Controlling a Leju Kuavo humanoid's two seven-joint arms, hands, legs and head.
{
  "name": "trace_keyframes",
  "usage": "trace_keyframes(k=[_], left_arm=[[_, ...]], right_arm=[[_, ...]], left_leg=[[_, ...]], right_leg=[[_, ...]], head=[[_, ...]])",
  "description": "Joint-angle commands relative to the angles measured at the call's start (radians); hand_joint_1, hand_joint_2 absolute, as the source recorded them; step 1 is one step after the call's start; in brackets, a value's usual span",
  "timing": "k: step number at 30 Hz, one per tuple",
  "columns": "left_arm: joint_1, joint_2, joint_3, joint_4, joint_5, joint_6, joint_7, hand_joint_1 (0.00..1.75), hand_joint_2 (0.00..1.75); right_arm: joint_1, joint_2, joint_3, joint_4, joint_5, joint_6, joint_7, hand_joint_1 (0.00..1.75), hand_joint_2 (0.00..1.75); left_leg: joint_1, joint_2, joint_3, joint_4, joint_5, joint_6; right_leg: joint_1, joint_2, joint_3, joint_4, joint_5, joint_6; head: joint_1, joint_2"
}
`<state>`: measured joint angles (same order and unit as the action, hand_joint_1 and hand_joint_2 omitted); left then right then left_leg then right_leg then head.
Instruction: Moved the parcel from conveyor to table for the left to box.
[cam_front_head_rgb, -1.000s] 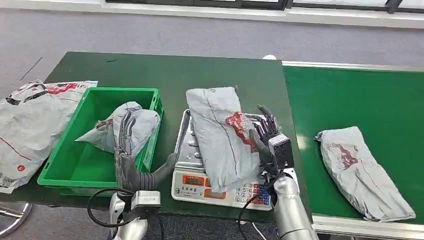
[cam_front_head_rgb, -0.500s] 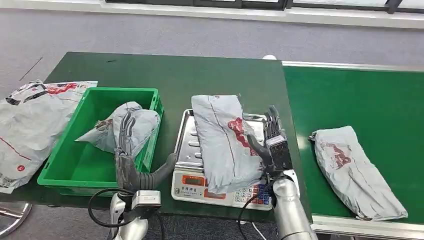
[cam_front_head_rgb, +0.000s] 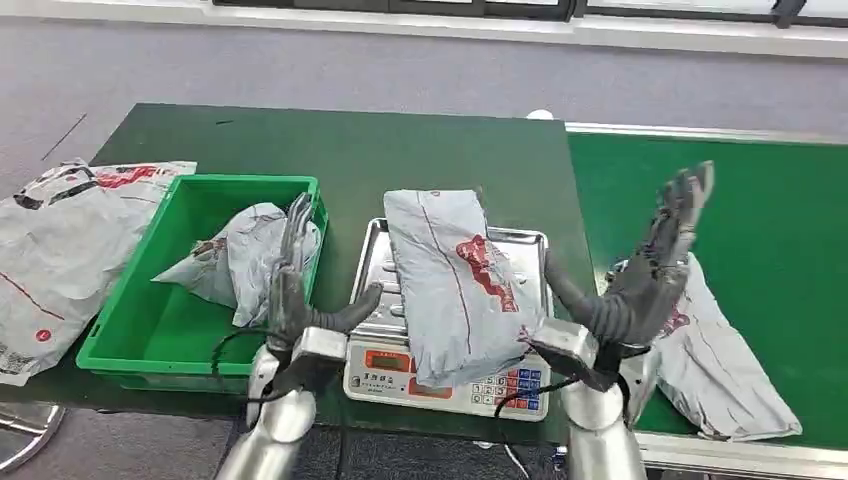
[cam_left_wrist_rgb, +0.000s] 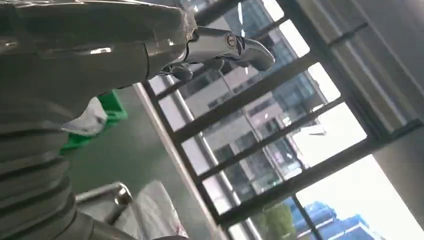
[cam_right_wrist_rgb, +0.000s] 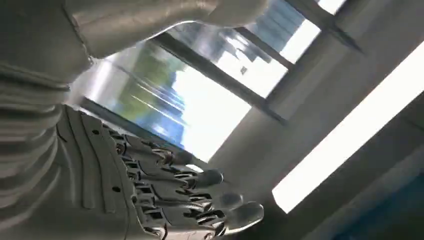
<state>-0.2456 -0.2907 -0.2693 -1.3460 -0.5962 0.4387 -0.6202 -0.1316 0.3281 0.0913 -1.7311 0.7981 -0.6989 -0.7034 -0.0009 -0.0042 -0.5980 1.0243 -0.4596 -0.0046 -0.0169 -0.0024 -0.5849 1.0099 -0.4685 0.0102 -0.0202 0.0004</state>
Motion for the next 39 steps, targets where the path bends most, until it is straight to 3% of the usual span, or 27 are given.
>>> trace_keyframes(k=[1,4,10,19,22,25,27,39], left_arm=[[-0.296,-0.049,0.035,0.431,-0.003,-0.027,0.033,0.00,1.75],[-0.315,-0.053,0.038,0.465,-0.011,-0.028,0.041,0.00,1.75],[-0.496,-0.058,-0.048,0.686,0.129,-0.087,0.106,0.00,1.75],[-0.496,-0.058,-0.048,0.686,0.129,-0.087,0.106,0.00,1.75],[-0.547,-0.058,-0.146,0.746,0.186,-0.117,0.161,0.00,1.75],[-0.631,-0.058,-0.378,0.857,0.261,-0.170,0.351,0.00,1.75],[-0.644,-0.058,-0.483,0.908,0.279,-0.201,0.411,0.00,1.75],[-0.574,-0.058,-0.820,1.001,0.426,-0.335,0.507,0.00,1.75]], right_arm=[[0.109,0.021,0.195,-0.459,0.002,0.001,0.005,0.00,1.75],[0.087,0.021,0.222,-0.466,-0.003,0.001,0.005,0.00,1.75],[0.031,0.021,0.305,-0.470,0.009,0.001,0.005,0.00,1.75],[0.031,0.021,0.305,-0.470,0.009,0.001,0.005,0.00,1.75],[0.031,0.021,0.298,-0.467,-0.007,0.001,0.005,0.00,1.75],[0.035,0.021,0.302,-0.461,-0.006,0.001,0.005,0.00,1.75],[0.039,0.021,0.299,-0.462,0.000,0.001,0.005,0.00,1.75],[0.073,0.021,0.268,-0.439,-0.025,0.001,0.005,0.00,1.75]], left_leg=[[0.000,-0.005,0.001,-0.002,0.002,-0.001],[0.001,0.000,0.003,-0.001,0.000,-0.001],[0.000,-0.001,0.001,-0.001,0.001,-0.001],[0.000,0.003,0.002,-0.001,0.001,-0.001],[0.001,0.002,0.002,0.000,0.001,-0.001],[0.001,-0.002,0.001,0.000,0.002,-0.001],[0.000,-0.001,0.000,0.001,0.002,-0.001],[0.000,0.002,0.005,-0.003,0.002,-0.001]], right_leg=[[0.000,-0.006,0.002,-0.002,0.000,-0.001],[0.001,-0.001,0.003,-0.002,0.002,-0.001],[0.001,-0.002,0.002,0.000,0.002,-0.002],[0.000,0.003,0.002,-0.001,0.003,-0.001],[0.001,0.001,0.002,-0.001,0.003,-0.001],[0.001,-0.002,0.002,0.000,0.002,-0.001],[0.001,-0.002,0.001,0.000,0.002,-0.001],[0.001,0.003,0.004,-0.003,0.003,-0.001]], head=[[0.000,0.000],[0.000,0.000],[0.000,0.000],[0.000,0.000],[0.000,0.000],[0.000,0.000],[0.000,0.000],[0.000,0.000]])
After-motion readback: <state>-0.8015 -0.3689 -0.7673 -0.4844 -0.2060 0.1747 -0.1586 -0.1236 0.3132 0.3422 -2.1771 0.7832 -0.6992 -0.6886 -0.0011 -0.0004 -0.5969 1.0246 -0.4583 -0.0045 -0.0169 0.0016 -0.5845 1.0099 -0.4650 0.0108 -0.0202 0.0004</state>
